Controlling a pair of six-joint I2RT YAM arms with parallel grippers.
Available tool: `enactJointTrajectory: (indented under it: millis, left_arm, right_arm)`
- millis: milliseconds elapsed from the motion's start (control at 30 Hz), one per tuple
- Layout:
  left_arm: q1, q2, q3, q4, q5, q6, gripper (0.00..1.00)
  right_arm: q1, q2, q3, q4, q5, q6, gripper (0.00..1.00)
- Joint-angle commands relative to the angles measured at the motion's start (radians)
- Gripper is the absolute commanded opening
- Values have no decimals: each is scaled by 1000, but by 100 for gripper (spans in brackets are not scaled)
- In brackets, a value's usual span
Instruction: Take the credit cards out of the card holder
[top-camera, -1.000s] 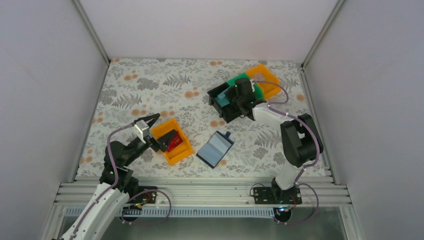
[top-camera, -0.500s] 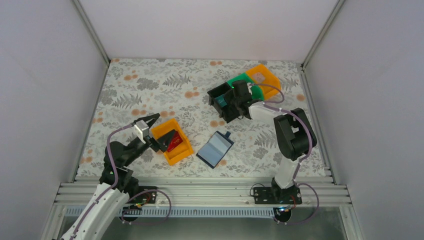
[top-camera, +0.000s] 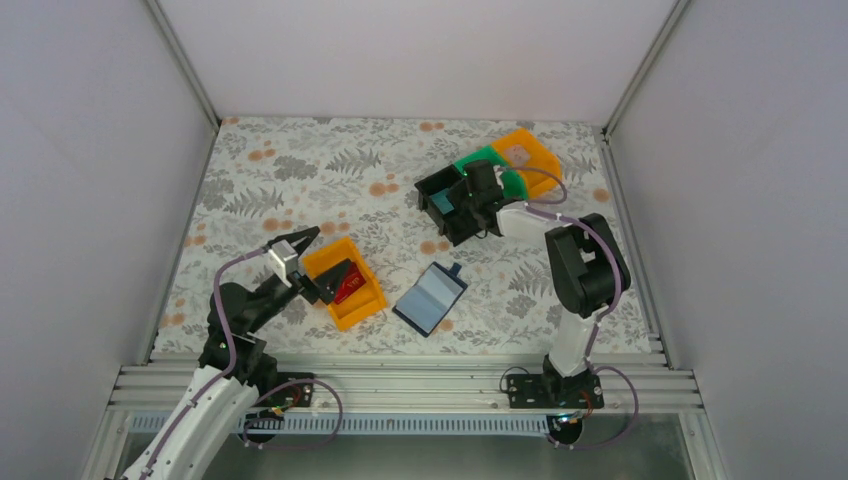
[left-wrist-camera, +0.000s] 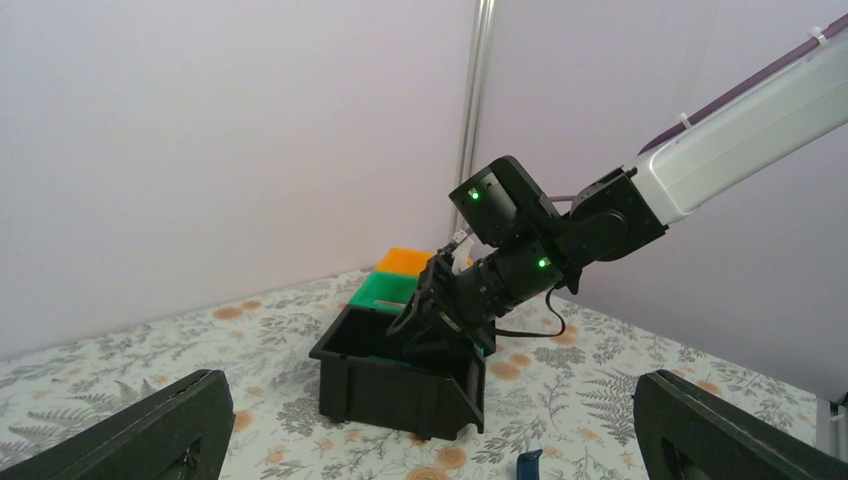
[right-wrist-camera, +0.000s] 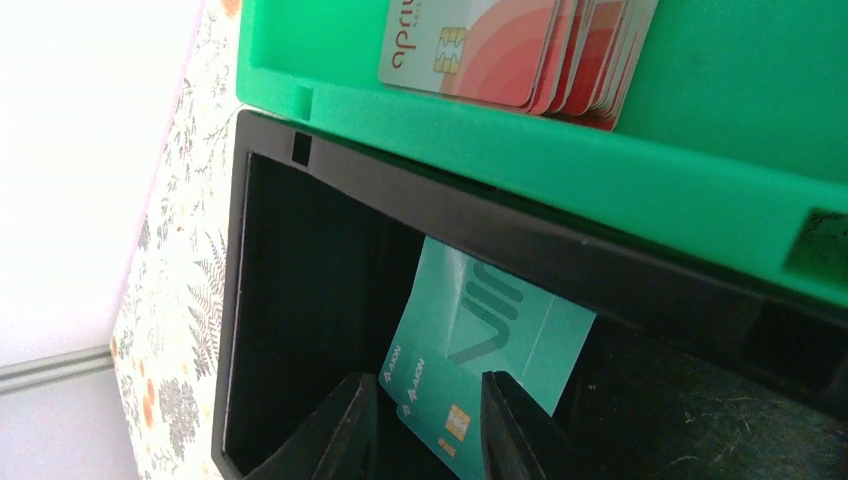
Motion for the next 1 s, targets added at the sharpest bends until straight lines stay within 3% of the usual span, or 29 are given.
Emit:
enactJointTrajectory:
  millis: [0, 200, 367, 567, 600, 700, 833, 967]
  left_arm:
    - [-2, 0, -13, 23, -3, 16, 100]
    - [-1, 0, -14, 24, -4, 17, 100]
    - [-1, 1, -13, 23, -4, 22, 100]
    - [-1, -13, -16, 29, -2, 19, 100]
    - [-2, -12, -16, 31, -1, 18, 100]
    - [-2, -9, -18, 34, 3, 15, 100]
    - [-2, -3, -20, 38, 0, 17, 100]
    - [-2, 10, -22, 40, 2, 14, 100]
  right_arm:
    - [-11, -28, 26, -29, 24, -50, 31]
    - [-14, -59, 35, -33, 9, -140, 37]
    - [0, -84, 210, -174, -95, -505, 43]
    - [15, -253, 205, -481, -110, -841, 73]
    - [15, -274, 193, -558, -110, -869, 76]
    - [18, -304, 132, -698, -115, -903, 98]
    - [41, -303, 21, -732, -227, -921, 99]
    - [115, -248, -39, -729, -228, -940, 99]
